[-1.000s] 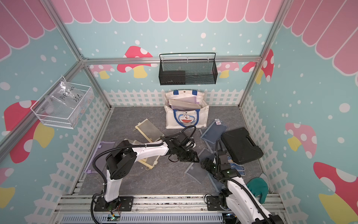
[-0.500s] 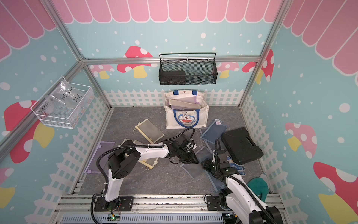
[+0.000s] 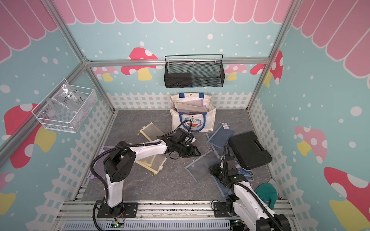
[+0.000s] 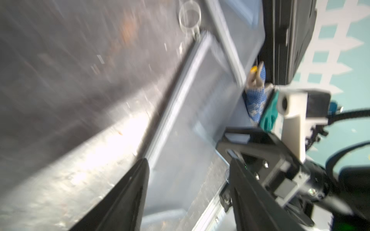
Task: Put the pencil pouch into the canvas bag
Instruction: Pick up the pencil pouch.
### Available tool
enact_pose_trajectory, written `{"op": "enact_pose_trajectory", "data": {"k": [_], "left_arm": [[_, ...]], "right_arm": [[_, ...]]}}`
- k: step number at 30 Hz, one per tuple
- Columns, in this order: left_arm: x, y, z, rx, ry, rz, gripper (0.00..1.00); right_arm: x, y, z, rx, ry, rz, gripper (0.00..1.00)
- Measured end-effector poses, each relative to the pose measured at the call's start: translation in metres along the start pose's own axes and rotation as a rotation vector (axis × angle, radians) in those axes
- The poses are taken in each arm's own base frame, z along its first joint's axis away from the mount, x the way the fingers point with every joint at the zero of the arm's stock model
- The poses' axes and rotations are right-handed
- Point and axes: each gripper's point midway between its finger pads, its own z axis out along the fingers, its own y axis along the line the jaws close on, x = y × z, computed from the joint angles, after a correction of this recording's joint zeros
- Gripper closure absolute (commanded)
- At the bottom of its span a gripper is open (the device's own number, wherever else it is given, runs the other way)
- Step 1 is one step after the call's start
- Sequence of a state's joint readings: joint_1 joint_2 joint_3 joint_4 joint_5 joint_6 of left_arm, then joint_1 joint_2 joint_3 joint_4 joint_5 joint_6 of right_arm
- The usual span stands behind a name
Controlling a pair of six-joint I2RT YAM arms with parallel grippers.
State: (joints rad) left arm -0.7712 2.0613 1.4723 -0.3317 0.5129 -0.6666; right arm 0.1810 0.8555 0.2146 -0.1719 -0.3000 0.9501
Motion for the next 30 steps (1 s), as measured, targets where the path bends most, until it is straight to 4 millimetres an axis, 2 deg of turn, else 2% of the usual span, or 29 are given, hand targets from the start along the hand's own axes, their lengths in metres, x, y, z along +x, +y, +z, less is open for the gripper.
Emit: {"op": "enact_pose_trajectory", "data": {"k": [3,6,8,11,15,17,20,23,26,30], "left_arm": [[0.001,0.005,0.013,-0.02,0.021,0.017,0.31],[0.016,0.016,0.029,-0.046,0.071,0.004,0.3],[0.023,0.016,0.034,-0.038,0.092,0.002,0.33],[0.031,0.011,0.039,-0.008,0.103,-0.004,0.4],[0.049,0.008,0.044,0.037,0.123,-0.032,0.58],[0.058,0.007,0.045,0.052,0.134,-0.051,0.68],[0.069,0.01,0.046,0.061,0.147,-0.081,0.78],[0.073,0.009,0.046,0.066,0.154,-0.099,0.87],[0.073,0.004,0.043,0.081,0.154,-0.104,1.0],[0.07,-0.006,0.036,0.106,0.15,-0.101,1.0]], "right_arm": [[-0.002,0.002,0.002,-0.012,-0.001,0.002,0.51],[-0.003,0.005,0.003,-0.024,-0.001,0.0,0.5],[-0.004,0.006,0.004,-0.032,-0.001,0.001,0.49],[-0.006,0.009,0.006,-0.049,-0.003,-0.003,0.51],[-0.007,0.012,0.009,-0.066,0.003,-0.008,0.54],[-0.008,0.014,0.01,-0.075,0.001,-0.011,0.6],[-0.01,0.018,0.01,-0.096,-0.006,-0.02,0.71],[-0.01,0.022,0.009,-0.113,-0.009,-0.032,0.79],[-0.012,0.026,0.009,-0.131,-0.015,-0.047,0.88],[-0.014,0.031,0.007,-0.156,-0.022,-0.066,0.97]]}}
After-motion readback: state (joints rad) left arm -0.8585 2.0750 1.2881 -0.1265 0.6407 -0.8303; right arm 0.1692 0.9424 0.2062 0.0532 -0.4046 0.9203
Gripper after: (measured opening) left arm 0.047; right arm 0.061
